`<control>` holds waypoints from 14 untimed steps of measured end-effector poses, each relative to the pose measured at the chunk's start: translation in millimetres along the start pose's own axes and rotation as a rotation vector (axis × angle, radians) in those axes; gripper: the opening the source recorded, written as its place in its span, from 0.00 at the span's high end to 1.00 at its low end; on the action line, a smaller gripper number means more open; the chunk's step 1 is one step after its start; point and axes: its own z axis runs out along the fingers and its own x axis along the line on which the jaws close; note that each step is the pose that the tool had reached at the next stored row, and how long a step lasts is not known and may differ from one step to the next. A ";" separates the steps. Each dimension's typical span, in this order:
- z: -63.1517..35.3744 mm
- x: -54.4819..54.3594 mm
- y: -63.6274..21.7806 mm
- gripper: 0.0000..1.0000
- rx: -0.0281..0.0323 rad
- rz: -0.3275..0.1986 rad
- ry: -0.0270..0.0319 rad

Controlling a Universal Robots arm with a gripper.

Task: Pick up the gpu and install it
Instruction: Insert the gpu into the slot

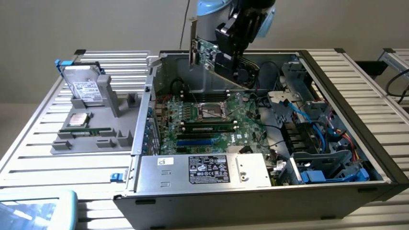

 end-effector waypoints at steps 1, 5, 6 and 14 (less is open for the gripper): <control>0.0 0.0 0.0 0.73 0.0008 -0.018 0.0020; 0.1 0.0 0.0 0.73 0.0039 -0.090 0.0097; 0.1 0.0 0.0 0.73 0.0048 -0.108 0.0117; 0.4 0.0 -0.1 0.73 0.0110 -0.252 0.0276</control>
